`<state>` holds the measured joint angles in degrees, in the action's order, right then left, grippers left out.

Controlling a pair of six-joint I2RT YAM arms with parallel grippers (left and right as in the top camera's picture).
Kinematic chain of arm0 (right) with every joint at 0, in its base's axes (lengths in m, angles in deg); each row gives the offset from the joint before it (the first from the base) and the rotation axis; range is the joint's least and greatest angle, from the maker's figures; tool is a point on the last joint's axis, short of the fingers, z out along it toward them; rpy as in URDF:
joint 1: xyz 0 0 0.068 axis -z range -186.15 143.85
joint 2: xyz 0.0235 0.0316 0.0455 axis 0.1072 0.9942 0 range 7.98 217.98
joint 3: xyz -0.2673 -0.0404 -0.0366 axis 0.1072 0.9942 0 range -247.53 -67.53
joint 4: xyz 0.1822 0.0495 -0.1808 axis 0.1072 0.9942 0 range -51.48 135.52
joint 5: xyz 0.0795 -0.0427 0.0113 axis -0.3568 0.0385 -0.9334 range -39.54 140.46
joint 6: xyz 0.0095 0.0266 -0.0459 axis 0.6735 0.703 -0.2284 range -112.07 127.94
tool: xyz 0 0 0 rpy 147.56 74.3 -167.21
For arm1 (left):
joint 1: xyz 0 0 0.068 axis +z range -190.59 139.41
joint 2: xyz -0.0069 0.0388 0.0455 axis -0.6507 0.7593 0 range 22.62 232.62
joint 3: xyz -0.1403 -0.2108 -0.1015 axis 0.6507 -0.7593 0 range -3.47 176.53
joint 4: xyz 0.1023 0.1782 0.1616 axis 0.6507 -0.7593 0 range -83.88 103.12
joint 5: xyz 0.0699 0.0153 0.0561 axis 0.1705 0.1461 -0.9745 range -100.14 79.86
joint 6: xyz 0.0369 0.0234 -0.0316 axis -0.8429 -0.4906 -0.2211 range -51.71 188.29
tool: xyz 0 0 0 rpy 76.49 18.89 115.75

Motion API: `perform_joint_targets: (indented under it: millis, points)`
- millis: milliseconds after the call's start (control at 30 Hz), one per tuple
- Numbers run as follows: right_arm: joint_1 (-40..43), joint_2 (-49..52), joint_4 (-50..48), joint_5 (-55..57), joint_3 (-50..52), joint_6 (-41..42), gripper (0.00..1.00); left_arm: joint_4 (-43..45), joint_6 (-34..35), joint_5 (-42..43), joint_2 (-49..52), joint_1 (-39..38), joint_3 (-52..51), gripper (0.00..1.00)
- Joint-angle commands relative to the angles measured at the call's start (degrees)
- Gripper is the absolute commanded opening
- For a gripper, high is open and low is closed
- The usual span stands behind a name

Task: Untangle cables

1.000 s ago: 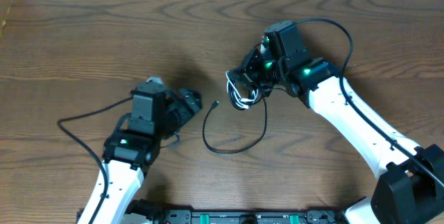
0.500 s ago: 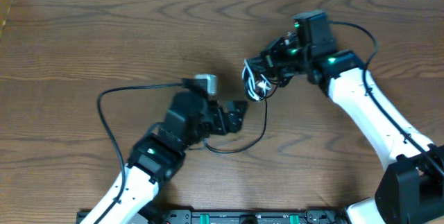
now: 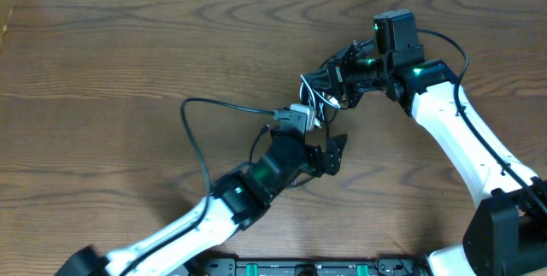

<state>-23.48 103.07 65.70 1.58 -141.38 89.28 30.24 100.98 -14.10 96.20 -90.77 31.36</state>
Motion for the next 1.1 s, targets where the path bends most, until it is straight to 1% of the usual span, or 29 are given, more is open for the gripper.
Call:
perform_joint_targets:
  millis: [0, 100, 167, 200, 267, 300, 367, 400, 467, 500, 567, 633, 767, 833, 933, 967, 1067]
  points:
    - [0.15, -0.59, 1.44, -2.91, -0.94, -2.69, 0.01, 3.02, -0.96, -10.62, 4.7, -0.04, -0.22, 0.98]
    - [0.63, -0.59, 3.1, -2.89, -0.94, -3.76, 0.01, 4.94, -0.96, -14.49, 7.19, -0.04, -0.22, 0.97]
    - [1.01, -0.59, 3.13, -2.91, -0.94, -5.16, 0.01, 5.01, -0.98, -16.5, 7.78, -0.04, -0.22, 0.89]
    - [1.14, -0.59, 3.15, -2.91, -0.94, -5.55, 0.01, 5.01, -0.98, -17.42, 7.78, -0.04, -0.22, 0.8]
    - [1.25, -0.59, 3.8, -2.73, -0.94, -5.81, 0.01, 6.03, -0.98, -19.65, 7.74, -0.04, -0.22, 0.55]
    - [1.22, -0.59, 3.96, -2.67, -0.94, -5.84, 0.01, 6.91, -0.98, -19.69, 7.74, 0.0, -0.22, 0.53]
    - [1.22, -0.59, 4.02, -2.69, -0.94, -5.86, 0.01, 9.05, -0.98, -19.65, 7.74, 0.0, -0.22, 0.52]
    - [1.2, -0.59, 4.24, -2.67, -0.94, -5.92, 0.01, 10.03, -0.98, -19.65, 7.74, 0.0, -0.22, 0.46]
    - [1.33, -0.59, 4.76, -1.97, -0.94, -6.93, 0.01, 10.91, -1.01, -19.67, 7.74, 0.0, -0.22, 0.13]
    - [1.53, -0.59, 5.29, -1.09, -0.94, -7.61, 0.01, 10.88, -1.01, -19.67, 7.74, 0.0, -0.22, 0.08]
    - [2.01, -0.59, 7.08, 0.44, -0.94, -8.85, 0.01, 10.14, -1.03, -19.5, 7.74, -0.02, -0.22, 0.08]
    - [2.99, -0.59, 10.08, 1.46, -0.94, -10.6, 0.01, 7.08, -1.42, -16.68, 7.41, 0.0, -0.22, 0.07]
    - [4.66, -0.59, 12.81, 1.38, -0.94, -17.7, 0.01, 0.76, -7.28, -10.4, 4.68, 0.0, -0.22, 0.07]
    - [5.92, -0.59, 15.13, 2.93, -0.94, -24.02, 0.01, -3.41, -10.71, -9.51, 0.98, 0.0, -0.22, 0.07]
    - [7.23, -0.59, 17.57, 11.45, -0.94, -30.67, 0.02, -7.8, -14.16, -9.49, -5.66, 0.09, -0.22, 0.07]
    - [7.65, -0.59, 19.65, 17.31, -0.94, -32.87, 0.01, -9.27, -15.13, -8.7, -9.2, 0.28, -0.22, 0.08]
    - [7.91, -0.59, 24.37, 23.78, -0.94, -33.92, 0.01, -10.45, -15.06, -3.63, -15.56, 1.66, -0.22, 0.08]
